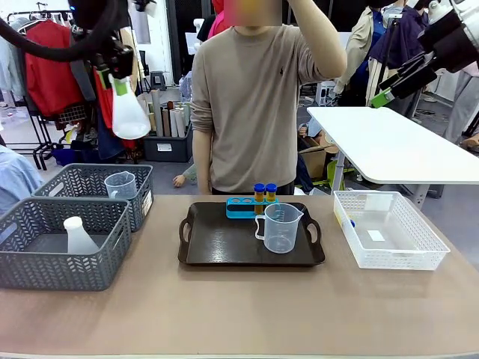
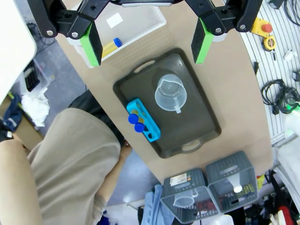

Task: Prepare the laboratory tools.
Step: Pick up one Small flask and place it on the Handle tray.

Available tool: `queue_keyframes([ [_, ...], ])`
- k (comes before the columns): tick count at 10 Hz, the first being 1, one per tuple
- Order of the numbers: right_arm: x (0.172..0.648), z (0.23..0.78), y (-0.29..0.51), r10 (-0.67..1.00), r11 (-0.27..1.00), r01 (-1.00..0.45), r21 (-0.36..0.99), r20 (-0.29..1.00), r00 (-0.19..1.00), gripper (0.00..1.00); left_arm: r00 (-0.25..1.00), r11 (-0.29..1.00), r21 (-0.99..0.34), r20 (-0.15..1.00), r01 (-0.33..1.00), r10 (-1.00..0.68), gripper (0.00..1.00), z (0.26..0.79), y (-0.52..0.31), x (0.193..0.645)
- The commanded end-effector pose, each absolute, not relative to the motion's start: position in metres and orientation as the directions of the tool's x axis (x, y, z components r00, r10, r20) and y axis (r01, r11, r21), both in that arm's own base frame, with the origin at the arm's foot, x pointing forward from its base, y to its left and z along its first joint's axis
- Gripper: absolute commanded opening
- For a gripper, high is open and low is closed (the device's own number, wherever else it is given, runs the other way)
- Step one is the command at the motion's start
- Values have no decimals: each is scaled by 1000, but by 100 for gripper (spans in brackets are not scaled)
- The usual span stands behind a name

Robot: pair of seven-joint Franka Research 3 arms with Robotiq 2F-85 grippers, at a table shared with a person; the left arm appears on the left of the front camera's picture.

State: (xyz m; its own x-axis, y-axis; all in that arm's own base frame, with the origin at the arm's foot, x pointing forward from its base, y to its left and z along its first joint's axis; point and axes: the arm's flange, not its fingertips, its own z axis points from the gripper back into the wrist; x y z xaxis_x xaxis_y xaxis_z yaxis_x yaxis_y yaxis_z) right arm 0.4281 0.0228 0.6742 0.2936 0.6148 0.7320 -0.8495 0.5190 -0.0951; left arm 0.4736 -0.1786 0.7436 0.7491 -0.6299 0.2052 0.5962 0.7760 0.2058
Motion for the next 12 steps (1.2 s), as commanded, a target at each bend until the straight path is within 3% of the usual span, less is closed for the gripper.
queue_keyframes([
  [1, 428, 675, 23, 615, 508, -856, -101, 738, 278, 100, 704, 737, 173, 220, 653, -675, 0, 734, -190, 481],
  [12, 428, 675, 23, 615, 508, -856, -101, 738, 278, 100, 610, 639, 118, 206, 760, -765, 0, 635, -271, 525],
])
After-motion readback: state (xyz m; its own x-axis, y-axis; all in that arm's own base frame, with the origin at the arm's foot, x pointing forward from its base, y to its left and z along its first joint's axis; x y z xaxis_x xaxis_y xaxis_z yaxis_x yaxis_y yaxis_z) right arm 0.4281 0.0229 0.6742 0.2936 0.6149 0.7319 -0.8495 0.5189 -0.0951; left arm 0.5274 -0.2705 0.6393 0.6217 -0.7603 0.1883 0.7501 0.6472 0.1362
